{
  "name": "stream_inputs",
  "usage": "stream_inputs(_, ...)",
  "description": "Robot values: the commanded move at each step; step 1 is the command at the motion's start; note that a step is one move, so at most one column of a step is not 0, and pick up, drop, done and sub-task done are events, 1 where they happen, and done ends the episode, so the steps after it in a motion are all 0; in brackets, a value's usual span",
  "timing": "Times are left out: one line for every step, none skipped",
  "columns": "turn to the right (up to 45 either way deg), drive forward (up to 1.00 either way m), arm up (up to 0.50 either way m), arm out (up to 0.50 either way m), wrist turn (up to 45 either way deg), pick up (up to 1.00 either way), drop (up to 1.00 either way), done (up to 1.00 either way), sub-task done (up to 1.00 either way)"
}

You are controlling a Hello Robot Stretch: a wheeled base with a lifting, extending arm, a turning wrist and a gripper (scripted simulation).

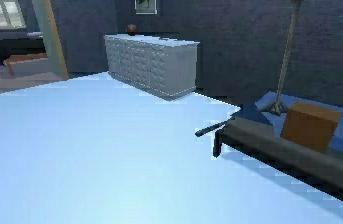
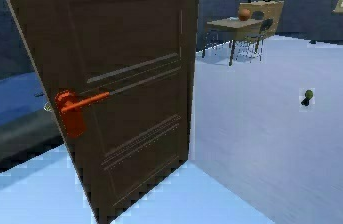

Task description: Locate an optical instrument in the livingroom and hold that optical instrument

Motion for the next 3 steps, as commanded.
stream_inputs(27.0, 0.00, 0.00, 0.00, 0.0, 0.00, 0.00, 0.00, 0.00)
stream_inputs(0.0, 0.30, 0.00, 0.00, 0.0, 0.00, 0.00, 0.00, 0.00)
stream_inputs(-45.0, 0.00, 0.00, 0.00, 0.0, 0.00, 0.00, 0.00, 0.00)
